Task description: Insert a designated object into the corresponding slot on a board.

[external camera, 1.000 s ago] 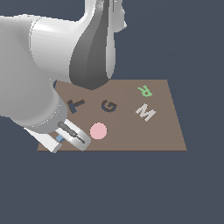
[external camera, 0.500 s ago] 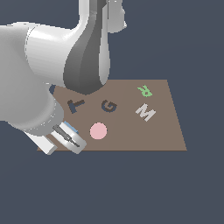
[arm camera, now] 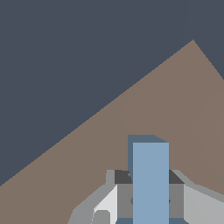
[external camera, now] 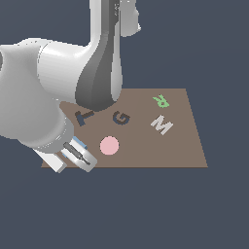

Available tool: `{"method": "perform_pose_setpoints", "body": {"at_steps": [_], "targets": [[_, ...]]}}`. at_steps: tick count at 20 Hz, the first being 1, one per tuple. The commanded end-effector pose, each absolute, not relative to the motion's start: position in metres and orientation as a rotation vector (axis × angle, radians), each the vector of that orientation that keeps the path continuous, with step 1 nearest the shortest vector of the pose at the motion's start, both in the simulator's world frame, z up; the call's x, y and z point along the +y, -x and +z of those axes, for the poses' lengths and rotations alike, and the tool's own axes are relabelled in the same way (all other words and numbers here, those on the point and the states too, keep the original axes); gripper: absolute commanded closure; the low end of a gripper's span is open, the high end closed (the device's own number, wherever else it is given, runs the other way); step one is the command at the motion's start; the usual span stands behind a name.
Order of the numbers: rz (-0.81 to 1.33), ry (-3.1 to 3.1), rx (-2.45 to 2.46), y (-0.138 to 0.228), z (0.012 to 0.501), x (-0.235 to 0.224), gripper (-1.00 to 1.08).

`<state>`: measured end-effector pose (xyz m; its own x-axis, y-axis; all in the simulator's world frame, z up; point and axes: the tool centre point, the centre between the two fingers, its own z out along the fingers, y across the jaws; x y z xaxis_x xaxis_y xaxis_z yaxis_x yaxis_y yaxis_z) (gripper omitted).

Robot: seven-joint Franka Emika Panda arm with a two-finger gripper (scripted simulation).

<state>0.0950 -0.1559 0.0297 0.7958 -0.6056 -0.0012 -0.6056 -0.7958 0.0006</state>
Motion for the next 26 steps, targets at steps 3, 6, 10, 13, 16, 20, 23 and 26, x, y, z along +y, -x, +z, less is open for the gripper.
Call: {"method": "perform_pose_setpoints", "body": {"at_steps": [3, 6, 10, 13, 16, 20, 23, 26], "targets": [[0.0, -2.977, -1.004, -0.0955, 0.0299, -0.1559, 1.08], [0.0, -2.977, -1.004, -0.0955, 0.0299, -0.1559, 1.08], [0.0, -2.977, -1.004, -0.0956, 0.0325, -0.156, 1.08], [-0.002, -2.977, -1.004, -0.0953, 0.0328, -0.156, 1.08], [-0.002, -2.98, -0.994, -0.0953, 0.0328, -0.1556, 1.08], [-0.002, -2.995, -0.947, -0.0952, 0.0329, -0.1536, 1.08], [-0.002, -3.014, -0.887, -0.095, 0.033, -0.1511, 1.08], [-0.001, -3.037, -0.805, -0.0946, 0.0332, -0.1478, 1.08]]}}
